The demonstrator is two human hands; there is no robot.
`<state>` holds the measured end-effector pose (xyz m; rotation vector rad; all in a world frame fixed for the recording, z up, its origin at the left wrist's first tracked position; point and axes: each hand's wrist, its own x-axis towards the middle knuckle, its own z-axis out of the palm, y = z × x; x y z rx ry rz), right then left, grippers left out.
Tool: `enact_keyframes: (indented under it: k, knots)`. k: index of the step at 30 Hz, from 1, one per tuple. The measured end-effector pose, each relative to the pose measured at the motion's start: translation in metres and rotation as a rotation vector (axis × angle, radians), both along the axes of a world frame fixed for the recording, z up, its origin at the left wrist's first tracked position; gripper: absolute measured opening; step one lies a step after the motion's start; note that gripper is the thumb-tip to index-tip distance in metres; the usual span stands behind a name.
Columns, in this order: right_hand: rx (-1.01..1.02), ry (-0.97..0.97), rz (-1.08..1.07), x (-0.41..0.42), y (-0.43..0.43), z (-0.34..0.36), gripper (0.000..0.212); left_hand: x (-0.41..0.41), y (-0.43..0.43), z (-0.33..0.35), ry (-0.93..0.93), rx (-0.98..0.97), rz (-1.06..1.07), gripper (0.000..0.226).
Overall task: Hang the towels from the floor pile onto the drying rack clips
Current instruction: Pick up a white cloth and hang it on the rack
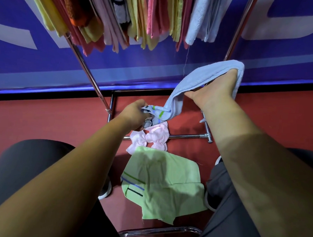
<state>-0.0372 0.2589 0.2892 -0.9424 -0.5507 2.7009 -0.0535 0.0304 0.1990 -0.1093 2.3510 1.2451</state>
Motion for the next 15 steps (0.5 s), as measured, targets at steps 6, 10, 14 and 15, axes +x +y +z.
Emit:
enact_keyframes:
  k: [6, 10, 14, 15]
  knots:
    - [-0.004, -0.029, -0.015, 0.005, -0.004, 0.006, 0.048, 0.002, 0.003, 0.001, 0.095, 0.010, -0.045, 0.020]
    - [0.010, -0.069, -0.013, 0.007, -0.007, 0.006, 0.043, 0.001, 0.005, 0.011, -0.018, 0.280, 0.030, 0.019]
    - [0.023, -0.091, -0.015, 0.007, -0.008, 0.006, 0.040, 0.000, 0.002, 0.015, -0.279, 0.427, 0.078, 0.040]
    - [0.019, -0.086, -0.012, 0.007, -0.008, 0.006, 0.041, 0.000, 0.000, 0.012, -0.326, 0.412, 0.112, 0.039]
